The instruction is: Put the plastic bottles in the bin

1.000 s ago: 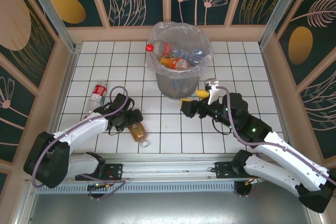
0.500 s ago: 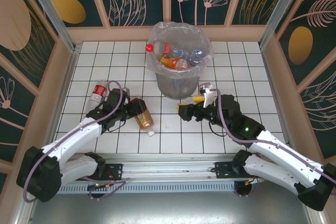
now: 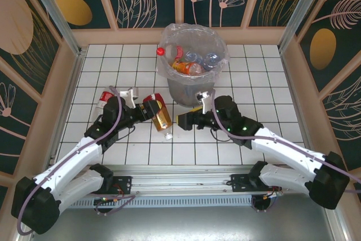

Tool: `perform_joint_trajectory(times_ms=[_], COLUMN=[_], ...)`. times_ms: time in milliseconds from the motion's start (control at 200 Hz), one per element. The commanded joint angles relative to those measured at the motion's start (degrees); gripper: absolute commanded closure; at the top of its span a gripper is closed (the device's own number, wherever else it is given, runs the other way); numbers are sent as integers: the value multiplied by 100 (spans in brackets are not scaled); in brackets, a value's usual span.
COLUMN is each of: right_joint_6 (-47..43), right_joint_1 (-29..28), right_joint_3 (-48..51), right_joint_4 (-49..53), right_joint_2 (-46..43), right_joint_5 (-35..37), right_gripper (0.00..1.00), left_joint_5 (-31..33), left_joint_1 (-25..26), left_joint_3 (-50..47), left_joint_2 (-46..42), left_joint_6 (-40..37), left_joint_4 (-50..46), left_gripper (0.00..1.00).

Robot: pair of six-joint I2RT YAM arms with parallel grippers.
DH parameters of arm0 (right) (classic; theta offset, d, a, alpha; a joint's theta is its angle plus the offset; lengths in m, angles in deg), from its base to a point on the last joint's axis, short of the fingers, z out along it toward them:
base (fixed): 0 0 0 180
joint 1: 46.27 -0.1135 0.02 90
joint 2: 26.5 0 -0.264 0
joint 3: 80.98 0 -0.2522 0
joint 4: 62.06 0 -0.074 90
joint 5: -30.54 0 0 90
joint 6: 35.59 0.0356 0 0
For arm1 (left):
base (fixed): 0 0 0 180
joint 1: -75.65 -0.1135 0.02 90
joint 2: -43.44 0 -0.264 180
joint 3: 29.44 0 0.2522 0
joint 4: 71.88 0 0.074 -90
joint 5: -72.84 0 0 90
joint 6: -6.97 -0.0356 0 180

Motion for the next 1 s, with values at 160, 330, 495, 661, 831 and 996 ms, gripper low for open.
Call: perform_joint_trajectory(times_ms=[160,330,495,661,831,996], right_joint_6=[161,144,100,109,104,93], right_joint_1=[-301,-477,-623,-670,-678,-678], right_joint_3=[-631,-1087,-1367,-1401,-1404,-1371], right_joint_4=[-763,-698,-650,-637,-575,-552], right_joint_2=[764,1312,1668,1729,1736,1641], right_joint_5=[-258,-94,-42,143,198,272], right_gripper=[5,10,17,22,35,40], left_joint_5=[-328,-311,-278,-223,-250,-214], left_joint_1=[21,29,24,30,27,26], left_joint_3=[-29,-24,60,197,270,338], left_joint_2=[-9,24,-7,-61,-57,-126], left_joint_6=[171,220,289,258,268,220], left_joint_4=[687,700,626,465,481,402], left_gripper=[34,33,32,31,30,21])
